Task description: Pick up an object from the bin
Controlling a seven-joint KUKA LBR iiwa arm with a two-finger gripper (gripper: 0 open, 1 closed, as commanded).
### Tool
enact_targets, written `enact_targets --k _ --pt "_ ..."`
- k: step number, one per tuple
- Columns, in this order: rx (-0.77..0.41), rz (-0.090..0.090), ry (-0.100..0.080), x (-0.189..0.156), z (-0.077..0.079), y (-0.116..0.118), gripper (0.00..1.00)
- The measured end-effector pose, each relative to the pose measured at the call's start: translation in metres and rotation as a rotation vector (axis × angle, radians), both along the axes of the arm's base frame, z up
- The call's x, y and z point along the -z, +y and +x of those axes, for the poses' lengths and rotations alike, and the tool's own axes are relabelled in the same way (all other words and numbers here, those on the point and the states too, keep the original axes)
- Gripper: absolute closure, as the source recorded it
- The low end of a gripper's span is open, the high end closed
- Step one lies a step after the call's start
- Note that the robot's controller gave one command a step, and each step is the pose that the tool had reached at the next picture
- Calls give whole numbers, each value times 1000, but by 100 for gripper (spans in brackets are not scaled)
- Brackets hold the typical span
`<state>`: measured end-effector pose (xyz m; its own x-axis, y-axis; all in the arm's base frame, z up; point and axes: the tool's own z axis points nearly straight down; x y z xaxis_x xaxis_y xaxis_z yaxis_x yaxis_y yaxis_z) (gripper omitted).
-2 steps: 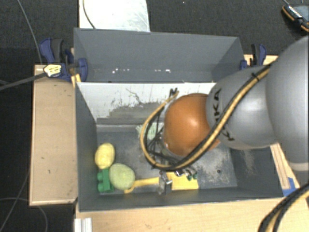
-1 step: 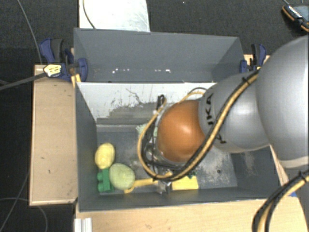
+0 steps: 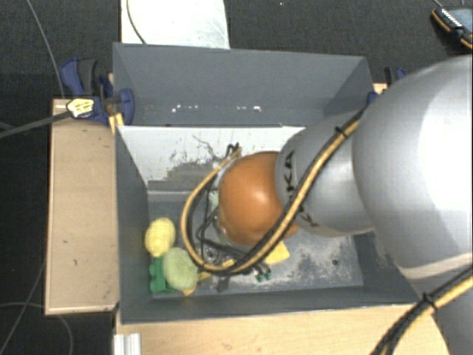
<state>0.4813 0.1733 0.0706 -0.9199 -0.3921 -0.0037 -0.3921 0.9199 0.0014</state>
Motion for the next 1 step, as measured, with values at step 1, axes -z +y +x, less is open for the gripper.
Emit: enact_targets --k 1 --pt "2 0 0 0 0 0 100"
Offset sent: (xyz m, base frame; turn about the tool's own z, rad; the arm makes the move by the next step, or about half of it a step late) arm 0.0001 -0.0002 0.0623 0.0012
